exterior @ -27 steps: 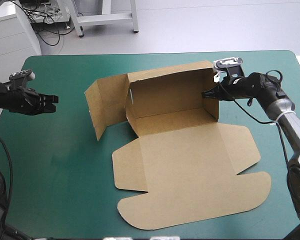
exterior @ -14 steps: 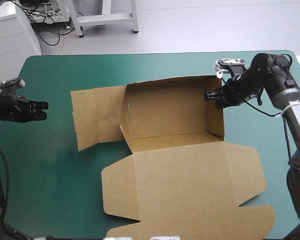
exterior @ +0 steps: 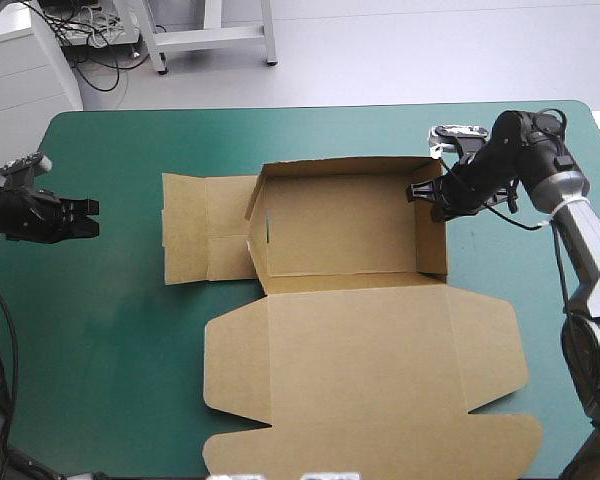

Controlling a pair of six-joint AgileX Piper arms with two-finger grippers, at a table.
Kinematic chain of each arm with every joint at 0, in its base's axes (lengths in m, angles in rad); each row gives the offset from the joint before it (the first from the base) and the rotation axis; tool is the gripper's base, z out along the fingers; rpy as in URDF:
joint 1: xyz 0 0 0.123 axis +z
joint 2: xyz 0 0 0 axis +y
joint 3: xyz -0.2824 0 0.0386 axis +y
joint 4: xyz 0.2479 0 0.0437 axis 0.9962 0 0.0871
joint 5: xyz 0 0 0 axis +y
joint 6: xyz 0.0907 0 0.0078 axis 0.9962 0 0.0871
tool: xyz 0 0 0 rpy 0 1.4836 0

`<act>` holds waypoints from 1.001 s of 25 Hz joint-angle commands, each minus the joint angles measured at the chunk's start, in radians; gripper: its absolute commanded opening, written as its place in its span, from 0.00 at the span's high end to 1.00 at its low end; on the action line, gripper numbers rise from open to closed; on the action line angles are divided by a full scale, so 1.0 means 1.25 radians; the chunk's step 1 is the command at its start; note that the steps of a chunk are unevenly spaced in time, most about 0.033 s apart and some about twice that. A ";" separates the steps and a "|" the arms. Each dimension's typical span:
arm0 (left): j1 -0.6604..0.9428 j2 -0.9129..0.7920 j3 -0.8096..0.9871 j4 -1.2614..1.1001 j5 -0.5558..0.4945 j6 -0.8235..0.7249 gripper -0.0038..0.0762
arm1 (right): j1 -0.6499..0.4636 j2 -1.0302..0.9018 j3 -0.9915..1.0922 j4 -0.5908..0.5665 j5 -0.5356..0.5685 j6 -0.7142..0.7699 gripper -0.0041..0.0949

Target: Fold the box

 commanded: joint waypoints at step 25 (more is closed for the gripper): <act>0.000 -0.037 -0.019 -0.069 0.006 0.002 0.99 | 0.000 0.080 -0.138 0.013 0.019 -0.013 0.15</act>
